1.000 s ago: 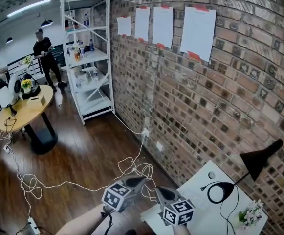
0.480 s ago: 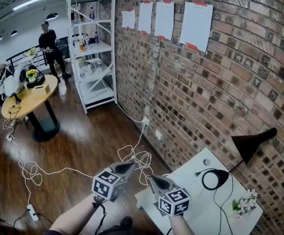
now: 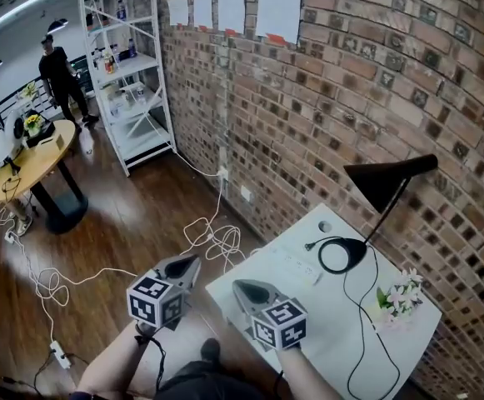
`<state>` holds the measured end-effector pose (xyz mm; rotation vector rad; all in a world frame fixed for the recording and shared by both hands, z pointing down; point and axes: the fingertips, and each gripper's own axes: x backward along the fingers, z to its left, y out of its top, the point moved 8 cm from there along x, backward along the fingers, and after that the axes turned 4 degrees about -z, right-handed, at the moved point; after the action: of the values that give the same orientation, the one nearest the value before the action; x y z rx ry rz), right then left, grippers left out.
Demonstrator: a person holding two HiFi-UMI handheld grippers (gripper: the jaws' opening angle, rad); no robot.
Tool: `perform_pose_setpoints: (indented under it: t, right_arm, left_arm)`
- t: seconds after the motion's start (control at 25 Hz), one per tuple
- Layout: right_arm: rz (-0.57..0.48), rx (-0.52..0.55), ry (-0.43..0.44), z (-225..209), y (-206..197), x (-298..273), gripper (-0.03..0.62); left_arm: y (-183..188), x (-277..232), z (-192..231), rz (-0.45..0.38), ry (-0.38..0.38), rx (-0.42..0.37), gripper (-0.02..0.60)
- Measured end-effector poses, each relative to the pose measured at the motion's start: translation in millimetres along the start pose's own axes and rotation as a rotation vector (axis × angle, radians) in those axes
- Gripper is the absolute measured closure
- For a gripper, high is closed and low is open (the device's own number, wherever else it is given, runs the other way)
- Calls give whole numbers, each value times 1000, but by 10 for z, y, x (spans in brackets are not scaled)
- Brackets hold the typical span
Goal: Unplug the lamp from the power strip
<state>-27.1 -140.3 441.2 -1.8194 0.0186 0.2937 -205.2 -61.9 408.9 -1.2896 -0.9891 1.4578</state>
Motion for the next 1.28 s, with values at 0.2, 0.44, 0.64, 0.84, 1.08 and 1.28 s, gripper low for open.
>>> perform_pose_setpoints:
  t: [0.2, 0.44, 0.64, 0.84, 1.08, 1.28]
  right_arm:
    - [-14, -6, 79, 207, -108, 85, 586]
    - [0, 3, 211, 543, -216, 2, 586]
    - [-3, -23, 272, 753, -253, -75, 586]
    - [-7, -28, 328, 951, -284, -199, 586]
    - [12, -11, 390, 1279, -283, -398, 586]
    - [39, 29, 454, 1641, -251, -573, 586]
  left_arm:
    - [-81, 327, -97, 0, 62, 2, 581]
    - [-127, 815, -216, 12, 137, -2, 581]
    - [-72, 1132, -201, 14, 201, -24, 581]
    - [-101, 1259, -225, 37, 219, -88, 581]
    - [-238, 1635, -101, 53, 275, -92, 581]
    - [-296, 1977, 110, 15, 331, -33, 581]
